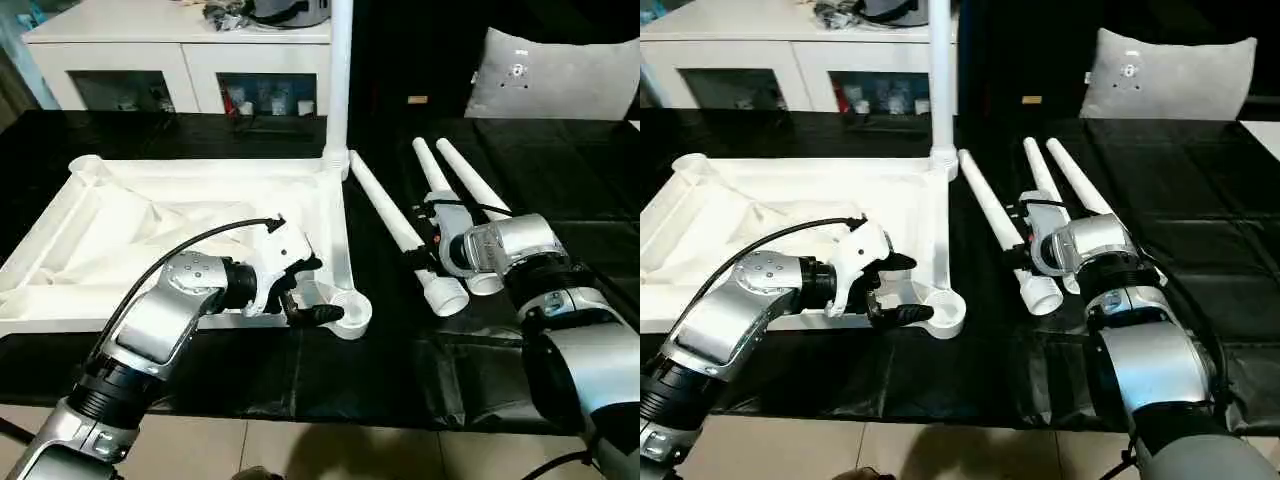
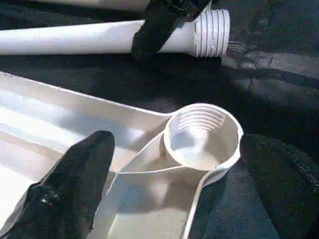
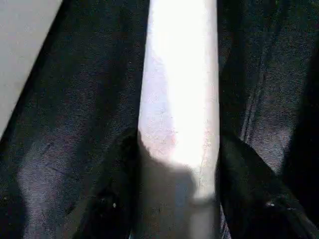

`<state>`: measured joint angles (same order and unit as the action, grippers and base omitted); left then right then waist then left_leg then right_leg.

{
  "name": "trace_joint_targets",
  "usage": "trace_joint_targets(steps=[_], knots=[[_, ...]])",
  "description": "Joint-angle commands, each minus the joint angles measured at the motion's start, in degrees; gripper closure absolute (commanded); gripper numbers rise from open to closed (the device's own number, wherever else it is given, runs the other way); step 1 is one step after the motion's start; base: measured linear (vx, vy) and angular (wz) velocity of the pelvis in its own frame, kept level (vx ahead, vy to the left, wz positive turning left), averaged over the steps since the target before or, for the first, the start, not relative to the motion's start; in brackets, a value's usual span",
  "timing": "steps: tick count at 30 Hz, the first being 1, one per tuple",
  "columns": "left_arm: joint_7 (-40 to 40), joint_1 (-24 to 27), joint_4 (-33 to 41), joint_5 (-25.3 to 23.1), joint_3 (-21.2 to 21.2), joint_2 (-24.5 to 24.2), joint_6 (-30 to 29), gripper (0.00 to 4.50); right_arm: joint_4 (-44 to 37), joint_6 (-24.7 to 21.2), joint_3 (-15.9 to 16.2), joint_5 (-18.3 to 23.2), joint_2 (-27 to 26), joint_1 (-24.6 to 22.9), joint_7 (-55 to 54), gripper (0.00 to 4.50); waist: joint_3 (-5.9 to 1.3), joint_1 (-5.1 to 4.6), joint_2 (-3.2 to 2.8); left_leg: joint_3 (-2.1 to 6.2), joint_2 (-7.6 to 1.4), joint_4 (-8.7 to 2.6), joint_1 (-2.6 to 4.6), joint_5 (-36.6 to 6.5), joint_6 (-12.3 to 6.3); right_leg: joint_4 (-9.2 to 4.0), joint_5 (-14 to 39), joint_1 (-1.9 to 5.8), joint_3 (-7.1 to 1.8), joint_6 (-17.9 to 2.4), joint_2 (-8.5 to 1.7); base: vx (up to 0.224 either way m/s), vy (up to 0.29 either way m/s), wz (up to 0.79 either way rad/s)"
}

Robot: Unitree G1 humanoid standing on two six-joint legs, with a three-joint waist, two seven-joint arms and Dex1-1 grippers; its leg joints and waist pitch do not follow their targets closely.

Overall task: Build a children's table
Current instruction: Pick table leg

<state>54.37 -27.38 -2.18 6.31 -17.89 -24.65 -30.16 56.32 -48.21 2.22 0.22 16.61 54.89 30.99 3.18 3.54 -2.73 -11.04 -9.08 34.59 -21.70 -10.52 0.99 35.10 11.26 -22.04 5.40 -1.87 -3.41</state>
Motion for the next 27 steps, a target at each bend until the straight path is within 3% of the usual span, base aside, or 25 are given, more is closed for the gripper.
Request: trace_joint_targets(steps=[1, 7, 10, 11, 13, 14, 15, 18, 21, 22, 24, 25, 27], knots=[[-0.89, -0.94, -0.63, -0.55, 0.17, 0.18, 0.97, 0.0, -0.73, -0.56, -0.27, 0.43, -0.33, -2.3, -0.64, 2.6, -3.74, 0.0, 0.5, 2.12, -4.51, -3.64, 1.13, -10.67, 0.27, -4.4, 14.36, 2.39, -3.83, -11.01, -5.89, 0.0, 0.0, 0.0], [-5.31, -0.79, -1.98, -1.2, 1.9, 2.36, 3.05, 0.0, -10.71, 4.19, -7.12, 4.5, -1.26, -8.45, -5.88, 2.62, -3.8, -0.06, 0.49, 2.2, -4.55, -3.81, 1.25, -10.93, 0.7, -4.54, 13.7, 2.41, -3.94, -10.01, -5.91, 0.0, 0.0, 0.0], [-8.34, -1.49, -3.84, -1.09, 3.77, 4.09, 4.27, 0.0, -19.04, 9.02, -9.03, 6.76, -2.34, -13.47, -4.29, 2.63, -3.76, -0.37, 0.59, 2.38, -4.31, -4.0, 1.2, -13.31, 0.87, -5.05, 16.86, 2.58, -3.79, -8.97, -6.0, 0.0, 0.0, 0.0], [-10.31, -2.22, -5.01, -0.56, 5.29, 5.41, 4.88, 0.0, -22.82, 8.83, -10.76, 8.61, -3.18, -15.23, -3.63, 2.63, -3.75, -0.28, 0.31, 2.39, -4.3, -3.96, 1.25, -13.3, 0.8, -5.19, 17.11, 2.54, -3.82, -8.76, -6.03, 0.0, 0.0, 0.0], [-13.06, -3.48, -6.46, 0.49, 7.6, 7.42, 5.43, 0.0, -27.62, 7.56, -14.38, 12.4, -4.83, -16.96, -2.82, 2.63, -3.89, -0.22, 0.52, 2.38, -4.32, -3.89, 1.36, -12.67, 0.22, -5.21, 16.15, 2.57, -3.88, -8.75, -6.0, 0.0, 0.0, 0.0], [-15.47, -4.97, -7.45, 1.75, 9.72, 9.36, 5.97, 0.0, -32.81, 6.3, -17.78, 16.71, -6.6, -18.79, -1.82, 2.63, -3.92, -0.18, 0.56, 2.39, -4.34, -3.97, 1.2, -11.88, -0.62, -5.22, 15.1, 2.69, -3.8, -9.29, -5.97, 0.0, 0.0, 0.0], [-15.64, -5.08, -7.51, 1.85, 9.87, 9.5, 6.02, 0.0, -33.21, 6.3, -17.99, 17.02, -6.73, -18.95, -1.75, 2.63, -3.97, -0.04, 0.51, 2.25, -4.34, -3.84, 1.28, -11.65, -0.97, -5.3, 14.78, 2.62, -3.87, -9.21, -6.02, 0.0, 0.0, 0.0], [-19.27, -7.39, -8.09, 6.23, 14.75, 13.47, 4.97, 0.0, -39.8, 8.16, -20.41, 23.13, -8.71, -22.04, 1.11, 2.64, -4.19, 0.25, 0.12, 2.44, -4.54, -3.82, 1.06, -9.47, -1.59, -4.66, 11.5, 2.65, -3.69, -10.29, -6.03, 0.0, 0.0, 0.0], [-22.51, -10.14, -8.36, 14.21, 21.64, 18.62, 2.63, 0.0, -46.45, 10.21, -21.52, 30.67, -10.28, -25.54, 7.87, 2.64, -4.38, 0.8, 0.19, 2.25, -4.57, -3.55, 0.89, -8.15, -2.94, -4.59, 8.25, 2.75, -3.63, -11.34, -6.17, 0.0, 0.0, 0.0], [-22.91, -11.06, -8.01, 17.68, 23.88, 20.47, 0.99, 0.0, -48.74, 9.65, -22.6, 34.02, -10.92, -26.5, 10.36, 2.64, -4.45, 0.95, 0.57, 2.23, -4.52, -3.44, 0.69, -7.17, -3.82, -4.45, 6.96, 2.85, -3.59, -11.6, -6.18, 0.0, 0.0, 0.0], [-22.96, -11.36, -7.81, 18.97, 24.55, 21.08, 0.14, 0.0, -49.34, 9.16, -23.05, 35.06, -11.08, -26.73, 10.94, 2.64, -4.44, 1.5, 0.44, 2.24, -4.59, -3.36, 0.54, -6.0, -4.82, -4.41, 6.53, 2.71, -3.55, -11.98, -6.28, 0.0, 0.0, 0.0], [-23.57, -12.35, -7.39, 22.13, 26.24, 22.98, -1.78, 0.0, -52.19, 7.02, -23.65, 37.73, -11.3, -27.95, 13.45, 2.64, -4.3, 1.67, 0.87, 2.05, -4.53, -3.4, 0.65, -6.34, -5.01, -4.65, 7.83, 2.61, -3.51, -11.62, -6.05, 0.0, 0.0, 0.0], [-23.71, -12.85, -7.13, 24.27, 27.2, 24.1, -2.88, 0.0, -53.51, 6.04, -23.34, 38.59, -11.18, -28.63, 14.28, 2.64, -4.18, 2.02, 0.73, 2.09, -4.53, -3.4, 0.64, -6.59, -4.81, -4.71, 9.58, 2.66, -3.53, -11.32, -6.26, 0.0, 0.0, 0.0]])
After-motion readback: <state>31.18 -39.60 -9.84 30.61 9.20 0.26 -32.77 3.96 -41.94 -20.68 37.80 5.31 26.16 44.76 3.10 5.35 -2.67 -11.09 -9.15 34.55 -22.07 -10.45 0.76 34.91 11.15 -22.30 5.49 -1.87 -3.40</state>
